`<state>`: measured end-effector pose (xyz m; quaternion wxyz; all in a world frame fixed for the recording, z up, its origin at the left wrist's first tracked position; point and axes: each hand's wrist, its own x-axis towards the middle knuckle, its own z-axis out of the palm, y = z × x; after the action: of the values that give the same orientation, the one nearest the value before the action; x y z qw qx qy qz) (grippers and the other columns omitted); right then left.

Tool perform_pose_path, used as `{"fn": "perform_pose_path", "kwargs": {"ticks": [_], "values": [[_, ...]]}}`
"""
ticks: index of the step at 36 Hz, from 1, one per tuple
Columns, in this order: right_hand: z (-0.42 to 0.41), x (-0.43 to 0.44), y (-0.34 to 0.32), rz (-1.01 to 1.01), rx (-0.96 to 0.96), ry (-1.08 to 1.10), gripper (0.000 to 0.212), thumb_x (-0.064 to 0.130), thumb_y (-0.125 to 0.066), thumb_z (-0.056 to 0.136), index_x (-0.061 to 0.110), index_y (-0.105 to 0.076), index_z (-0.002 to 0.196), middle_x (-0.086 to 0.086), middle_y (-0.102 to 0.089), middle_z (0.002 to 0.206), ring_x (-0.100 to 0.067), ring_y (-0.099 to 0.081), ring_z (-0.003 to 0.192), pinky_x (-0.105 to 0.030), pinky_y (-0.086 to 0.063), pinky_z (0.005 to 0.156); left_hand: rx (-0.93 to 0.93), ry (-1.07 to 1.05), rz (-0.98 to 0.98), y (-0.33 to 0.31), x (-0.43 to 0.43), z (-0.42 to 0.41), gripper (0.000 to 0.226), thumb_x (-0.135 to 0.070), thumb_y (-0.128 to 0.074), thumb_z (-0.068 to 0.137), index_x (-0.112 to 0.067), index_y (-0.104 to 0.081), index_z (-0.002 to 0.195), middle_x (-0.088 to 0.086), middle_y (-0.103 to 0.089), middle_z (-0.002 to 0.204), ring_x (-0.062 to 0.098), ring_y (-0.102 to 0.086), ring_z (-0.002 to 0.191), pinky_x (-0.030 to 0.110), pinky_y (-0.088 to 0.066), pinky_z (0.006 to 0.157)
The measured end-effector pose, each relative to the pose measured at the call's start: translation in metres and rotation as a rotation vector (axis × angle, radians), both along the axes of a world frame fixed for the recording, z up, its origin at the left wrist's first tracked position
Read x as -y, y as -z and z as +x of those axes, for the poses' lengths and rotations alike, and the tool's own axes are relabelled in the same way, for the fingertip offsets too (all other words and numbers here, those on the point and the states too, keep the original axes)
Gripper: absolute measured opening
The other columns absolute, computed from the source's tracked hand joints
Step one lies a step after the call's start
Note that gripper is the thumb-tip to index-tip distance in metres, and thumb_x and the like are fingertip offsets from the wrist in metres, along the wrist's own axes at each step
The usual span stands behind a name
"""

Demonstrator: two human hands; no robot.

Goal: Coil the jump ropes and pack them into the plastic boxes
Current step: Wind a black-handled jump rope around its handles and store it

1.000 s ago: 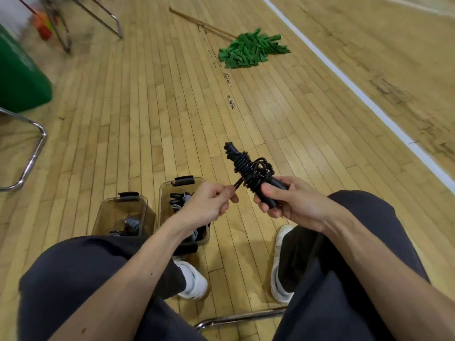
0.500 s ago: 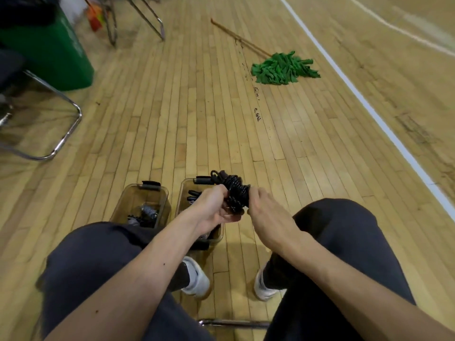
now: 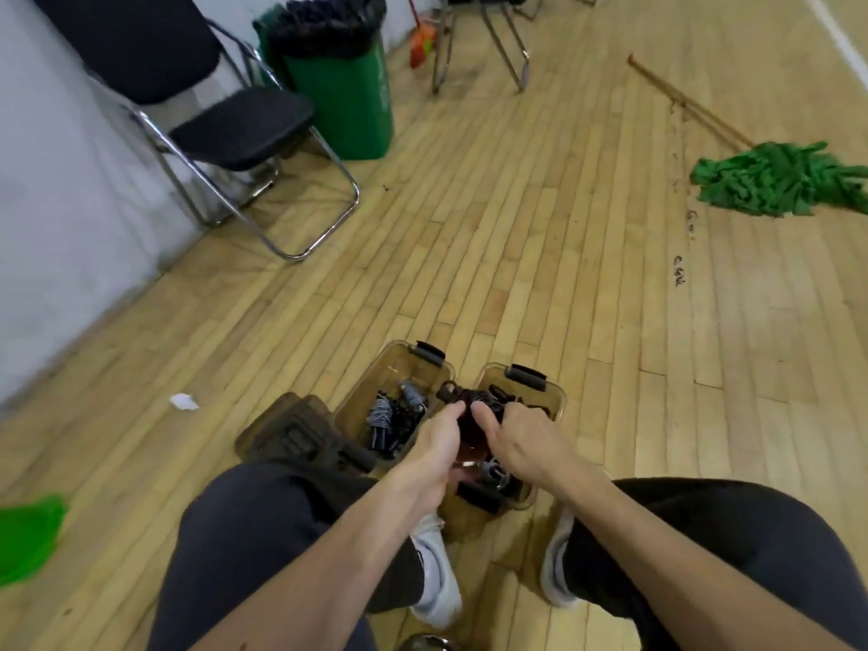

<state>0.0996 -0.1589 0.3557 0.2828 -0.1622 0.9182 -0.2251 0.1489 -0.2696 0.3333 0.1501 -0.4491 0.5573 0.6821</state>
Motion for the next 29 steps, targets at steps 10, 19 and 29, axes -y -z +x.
{"fn": "perform_pose_path", "kwargs": {"ticks": [10, 19, 29], "values": [[-0.062, 0.077, 0.062, 0.101, 0.230, 0.004, 0.041, 0.036, -0.020, 0.111, 0.012, -0.053, 0.107, -0.020, -0.062, 0.111, -0.037, -0.060, 0.113, -0.040, -0.048, 0.090, 0.135, 0.330, -0.340, 0.053, 0.081, -0.070, 0.052, -0.045, -0.049, 0.102, -0.002, -0.050, 0.130, 0.013, -0.067, 0.113, 0.025, -0.071, 0.089, 0.032, -0.060, 0.067], [-0.130, 0.199, 0.183, 0.044, 0.255, 0.003, 0.042, 0.051, -0.045, 0.103, 0.010, -0.053, 0.109, -0.001, -0.056, 0.086, -0.012, -0.051, 0.070, -0.027, -0.038, 0.054, 0.251, 0.442, -0.438, 0.151, 0.215, -0.122, 0.051, -0.050, -0.050, 0.100, -0.005, -0.058, 0.124, 0.003, -0.065, 0.088, 0.015, -0.063, 0.073, 0.026, -0.057, 0.069], [-0.169, 0.234, 0.296, 0.085, 0.197, 0.044, 0.028, 0.049, -0.052, 0.101, 0.021, -0.053, 0.100, 0.007, -0.054, 0.079, -0.006, -0.052, 0.066, -0.019, -0.037, 0.051, 0.246, 0.261, -0.399, 0.285, 0.233, -0.163, 0.040, -0.044, -0.052, 0.102, -0.011, -0.061, 0.122, 0.007, -0.069, 0.108, 0.011, -0.061, 0.059, 0.020, -0.040, 0.045]]}}
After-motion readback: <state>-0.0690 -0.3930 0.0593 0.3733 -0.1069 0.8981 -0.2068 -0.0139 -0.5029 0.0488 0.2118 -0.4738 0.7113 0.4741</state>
